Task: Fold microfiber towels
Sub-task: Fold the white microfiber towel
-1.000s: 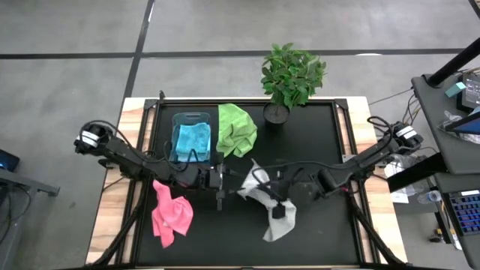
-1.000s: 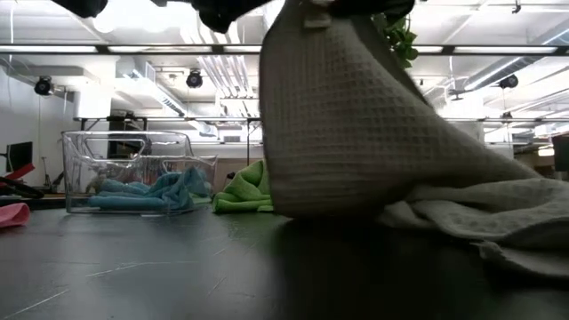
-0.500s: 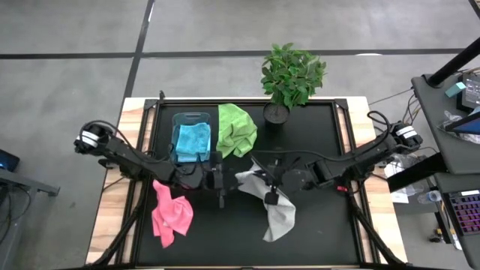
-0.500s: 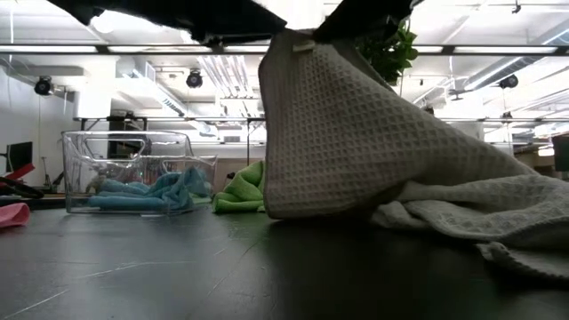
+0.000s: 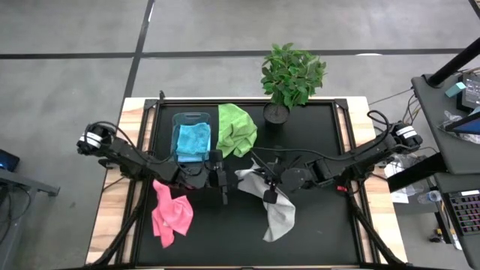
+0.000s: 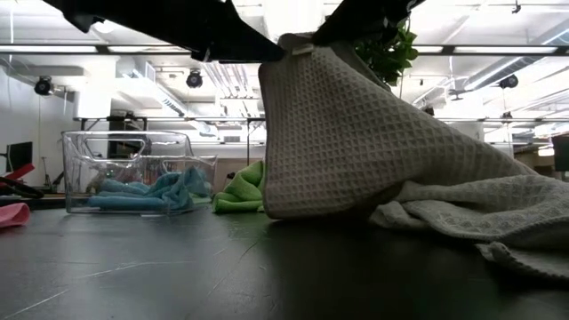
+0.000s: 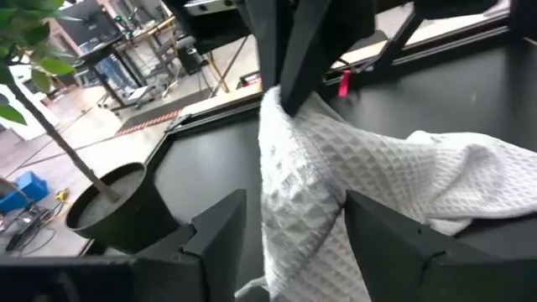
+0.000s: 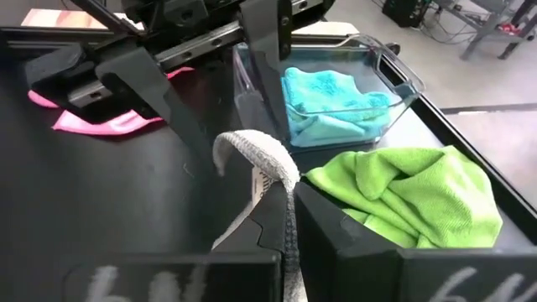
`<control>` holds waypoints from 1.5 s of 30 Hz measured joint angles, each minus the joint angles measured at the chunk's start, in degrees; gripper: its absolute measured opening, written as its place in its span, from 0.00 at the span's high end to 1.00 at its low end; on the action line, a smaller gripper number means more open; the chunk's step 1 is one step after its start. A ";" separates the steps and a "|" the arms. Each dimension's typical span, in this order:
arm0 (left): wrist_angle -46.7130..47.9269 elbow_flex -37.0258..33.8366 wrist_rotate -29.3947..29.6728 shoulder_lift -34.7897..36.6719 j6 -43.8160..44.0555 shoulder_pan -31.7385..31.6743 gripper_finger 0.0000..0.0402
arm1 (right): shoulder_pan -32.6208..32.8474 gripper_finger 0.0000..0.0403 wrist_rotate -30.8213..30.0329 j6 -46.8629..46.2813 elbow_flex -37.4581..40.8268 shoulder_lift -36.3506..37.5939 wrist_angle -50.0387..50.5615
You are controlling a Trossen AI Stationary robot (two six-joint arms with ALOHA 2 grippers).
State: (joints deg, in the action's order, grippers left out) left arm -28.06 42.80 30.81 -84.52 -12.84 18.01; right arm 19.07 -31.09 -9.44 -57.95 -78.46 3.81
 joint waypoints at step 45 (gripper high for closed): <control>44.00 5.58 -24.47 8.71 23.12 3.83 1.00 | 2.48 0.45 24.11 -24.46 14.14 -3.16 15.22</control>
State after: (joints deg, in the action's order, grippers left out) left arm 15.94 48.38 6.34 -75.81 10.28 21.85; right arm 21.55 -6.98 -33.89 -43.81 -81.61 19.03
